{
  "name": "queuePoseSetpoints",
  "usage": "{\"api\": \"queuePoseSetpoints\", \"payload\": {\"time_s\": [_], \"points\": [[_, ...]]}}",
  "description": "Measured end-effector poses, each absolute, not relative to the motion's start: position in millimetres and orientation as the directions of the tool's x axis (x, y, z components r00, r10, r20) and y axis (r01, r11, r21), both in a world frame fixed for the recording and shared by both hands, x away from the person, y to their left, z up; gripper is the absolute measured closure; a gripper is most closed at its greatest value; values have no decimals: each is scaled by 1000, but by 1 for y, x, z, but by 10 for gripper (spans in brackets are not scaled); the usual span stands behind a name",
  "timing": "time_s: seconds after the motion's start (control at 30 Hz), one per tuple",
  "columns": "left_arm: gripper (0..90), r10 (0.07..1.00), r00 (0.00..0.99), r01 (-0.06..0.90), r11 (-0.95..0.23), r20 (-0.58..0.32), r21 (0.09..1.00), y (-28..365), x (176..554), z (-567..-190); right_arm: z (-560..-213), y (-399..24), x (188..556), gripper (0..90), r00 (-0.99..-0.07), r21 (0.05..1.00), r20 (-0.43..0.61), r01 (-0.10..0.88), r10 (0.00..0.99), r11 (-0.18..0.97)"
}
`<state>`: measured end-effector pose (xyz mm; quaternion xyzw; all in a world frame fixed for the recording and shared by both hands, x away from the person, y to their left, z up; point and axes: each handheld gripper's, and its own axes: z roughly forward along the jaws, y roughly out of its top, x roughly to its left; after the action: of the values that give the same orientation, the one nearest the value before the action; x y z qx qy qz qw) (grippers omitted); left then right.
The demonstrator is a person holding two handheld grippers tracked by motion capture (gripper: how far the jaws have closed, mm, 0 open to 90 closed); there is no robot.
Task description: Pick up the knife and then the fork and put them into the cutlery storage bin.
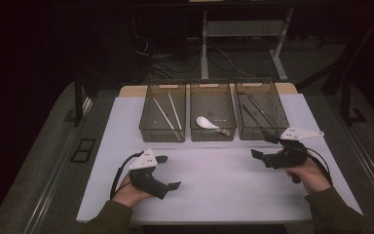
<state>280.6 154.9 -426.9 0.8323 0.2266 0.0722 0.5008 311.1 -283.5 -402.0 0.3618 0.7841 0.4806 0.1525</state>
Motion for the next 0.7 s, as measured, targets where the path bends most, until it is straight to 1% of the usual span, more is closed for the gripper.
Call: {"api": "queuePoseSetpoints", "payload": {"time_s": [0.13, 0.5, 0.7], "points": [[0, 451, 886, 305, -394, -107, 867, 155, 280, -427, -409, -285, 303, 172, -702, 863, 116, 421, 703, 279], [0, 449, 888, 302, -398, -103, 866, 155, 280, -426, -427, -291, 283, 171, -710, 860, 120, 424, 694, 285], [0, 450, 887, 303, -397, -103, 866, 156, 280, -426, -432, -294, 274, 171, -719, 863, 104, 409, 687, 297]]}}
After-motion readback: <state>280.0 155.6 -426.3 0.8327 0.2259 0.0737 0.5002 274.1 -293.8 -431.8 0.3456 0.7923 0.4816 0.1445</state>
